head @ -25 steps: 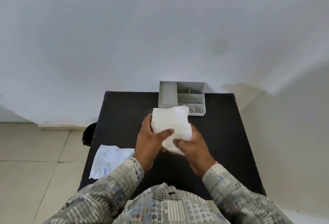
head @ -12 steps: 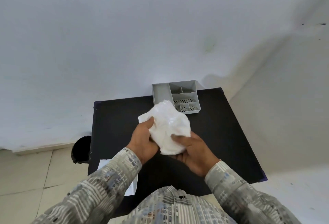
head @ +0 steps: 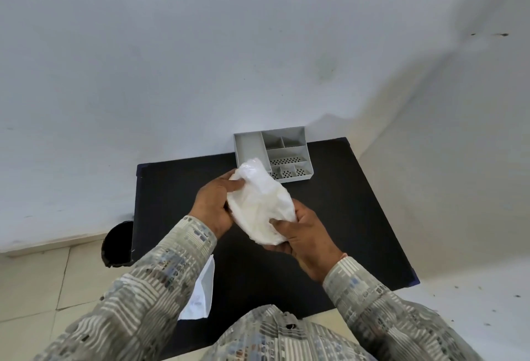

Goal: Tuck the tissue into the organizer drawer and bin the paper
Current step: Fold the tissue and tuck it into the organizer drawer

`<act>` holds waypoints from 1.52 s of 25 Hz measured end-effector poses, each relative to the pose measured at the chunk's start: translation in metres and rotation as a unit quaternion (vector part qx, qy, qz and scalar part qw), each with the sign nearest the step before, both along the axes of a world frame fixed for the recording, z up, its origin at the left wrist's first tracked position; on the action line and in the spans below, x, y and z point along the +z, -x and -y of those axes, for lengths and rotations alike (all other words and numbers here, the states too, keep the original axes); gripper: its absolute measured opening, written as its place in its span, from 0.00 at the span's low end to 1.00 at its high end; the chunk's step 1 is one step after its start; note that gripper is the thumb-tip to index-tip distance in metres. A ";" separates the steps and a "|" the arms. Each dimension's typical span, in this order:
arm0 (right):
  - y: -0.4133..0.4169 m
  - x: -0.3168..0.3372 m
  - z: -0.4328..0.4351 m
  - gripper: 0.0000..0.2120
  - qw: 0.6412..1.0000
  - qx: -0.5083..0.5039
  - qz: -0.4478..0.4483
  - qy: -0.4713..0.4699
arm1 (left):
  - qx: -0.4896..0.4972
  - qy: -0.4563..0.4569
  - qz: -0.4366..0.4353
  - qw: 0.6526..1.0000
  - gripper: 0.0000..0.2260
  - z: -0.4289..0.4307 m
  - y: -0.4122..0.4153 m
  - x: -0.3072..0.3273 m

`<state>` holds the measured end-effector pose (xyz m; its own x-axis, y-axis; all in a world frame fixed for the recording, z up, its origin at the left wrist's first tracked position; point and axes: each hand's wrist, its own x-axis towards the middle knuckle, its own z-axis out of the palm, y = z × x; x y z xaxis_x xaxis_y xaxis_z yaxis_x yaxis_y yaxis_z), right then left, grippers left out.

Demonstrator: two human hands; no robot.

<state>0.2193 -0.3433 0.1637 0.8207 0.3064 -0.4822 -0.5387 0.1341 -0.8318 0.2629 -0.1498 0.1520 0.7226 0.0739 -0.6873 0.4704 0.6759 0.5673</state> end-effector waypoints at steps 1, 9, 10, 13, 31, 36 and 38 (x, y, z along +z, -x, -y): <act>-0.003 0.000 0.002 0.20 1.000 0.010 0.002 0.002 | 0.017 -0.009 -0.011 1.000 0.16 0.003 -0.002 -0.001; -0.026 -0.011 0.028 0.16 0.985 -0.088 -0.110 -0.096 | 0.022 0.064 0.043 0.997 0.26 0.064 0.006 -0.007; -0.026 -0.013 0.029 0.17 0.995 -0.058 -0.067 -0.040 | 0.004 0.057 0.024 0.998 0.25 0.077 0.007 -0.012; -0.032 -0.017 0.035 0.20 0.997 0.020 0.020 0.077 | 0.012 0.017 -0.051 0.998 0.18 0.099 0.001 -0.024; -0.101 -0.073 0.084 0.19 0.975 0.032 -0.217 0.016 | 0.134 0.003 -0.112 0.985 0.11 0.090 -0.064 -0.087; -0.101 -0.083 0.089 0.15 0.966 -0.008 -0.258 -0.020 | 0.180 0.059 -0.110 0.976 0.10 0.066 -0.100 -0.125; -0.098 -0.085 0.089 0.13 0.964 -0.027 -0.264 -0.023 | 0.201 0.084 -0.100 0.971 0.13 0.063 -0.105 -0.139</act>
